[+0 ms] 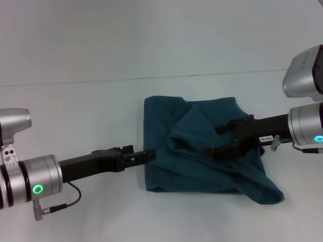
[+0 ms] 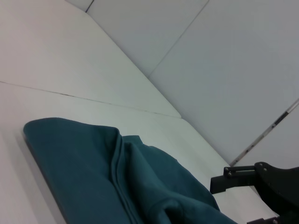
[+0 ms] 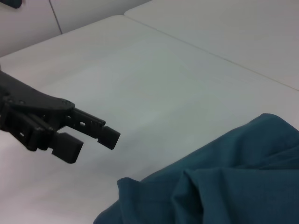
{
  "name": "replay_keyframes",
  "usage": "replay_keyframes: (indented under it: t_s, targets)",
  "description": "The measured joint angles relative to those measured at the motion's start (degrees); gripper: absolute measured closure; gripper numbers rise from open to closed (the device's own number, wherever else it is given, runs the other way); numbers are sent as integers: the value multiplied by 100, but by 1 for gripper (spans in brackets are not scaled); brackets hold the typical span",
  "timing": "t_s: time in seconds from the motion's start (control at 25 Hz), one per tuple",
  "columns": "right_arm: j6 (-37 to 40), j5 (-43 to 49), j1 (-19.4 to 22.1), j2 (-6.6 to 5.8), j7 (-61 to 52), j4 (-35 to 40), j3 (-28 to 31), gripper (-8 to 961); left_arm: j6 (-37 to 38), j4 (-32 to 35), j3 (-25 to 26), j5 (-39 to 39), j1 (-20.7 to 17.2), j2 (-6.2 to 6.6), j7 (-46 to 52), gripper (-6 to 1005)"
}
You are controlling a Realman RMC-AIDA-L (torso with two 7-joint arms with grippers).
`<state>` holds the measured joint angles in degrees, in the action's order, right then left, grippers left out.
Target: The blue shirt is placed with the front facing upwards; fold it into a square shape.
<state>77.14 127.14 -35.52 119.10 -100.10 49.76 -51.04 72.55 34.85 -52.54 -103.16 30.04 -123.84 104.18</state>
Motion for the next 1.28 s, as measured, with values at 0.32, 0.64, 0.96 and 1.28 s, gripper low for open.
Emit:
replay_keyframes:
  t_s: [0.32,0.64,0.96,1.28]
  targets:
    - [-50,4,-1,37,146,-52,-114,56,-26,-22,98,-2,-59,-3,-4,52]
    - [-362,2,-6,43,108,-148,-537,58,-22,-22,121,-2,-75,-9,-20,52]
    - [-322,-24,-8,43,148,-174,-745,71,-46,-22,121,0,-78,-9,-21,52]
    - [-309,-10,-8,42,152,-179,-909,98,-120,-60,123,43,-78,-9,-21,52]
